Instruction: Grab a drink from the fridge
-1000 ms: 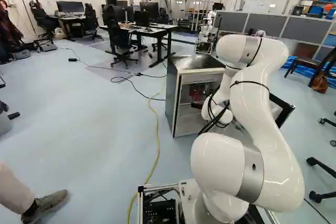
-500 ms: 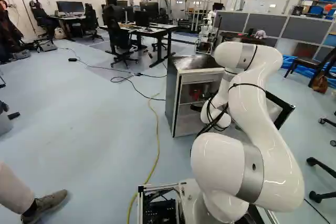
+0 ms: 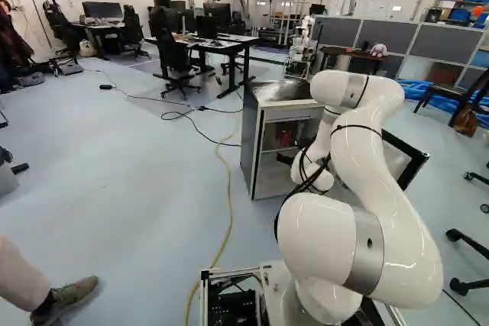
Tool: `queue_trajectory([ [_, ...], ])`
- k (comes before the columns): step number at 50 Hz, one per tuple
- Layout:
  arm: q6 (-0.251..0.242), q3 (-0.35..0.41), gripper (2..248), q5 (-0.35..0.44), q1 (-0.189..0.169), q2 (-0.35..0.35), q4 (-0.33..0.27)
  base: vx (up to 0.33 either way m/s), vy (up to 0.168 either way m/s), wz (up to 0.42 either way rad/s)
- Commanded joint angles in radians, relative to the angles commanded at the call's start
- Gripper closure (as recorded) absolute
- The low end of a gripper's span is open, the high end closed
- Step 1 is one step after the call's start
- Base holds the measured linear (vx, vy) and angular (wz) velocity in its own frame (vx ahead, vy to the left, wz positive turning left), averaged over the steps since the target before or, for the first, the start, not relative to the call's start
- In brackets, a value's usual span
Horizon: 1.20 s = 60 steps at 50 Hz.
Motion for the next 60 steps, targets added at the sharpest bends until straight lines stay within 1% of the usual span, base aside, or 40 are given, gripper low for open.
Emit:
queue_trajectory([
  [28, 0.000, -0.027, 3, 0.008, 0.006, -0.016, 0.000, 0.000, 0.000, 0.000],
  [60, 0.000, -0.074, 3, 0.008, 0.017, -0.040, 0.000, 0.000, 0.000, 0.000],
])
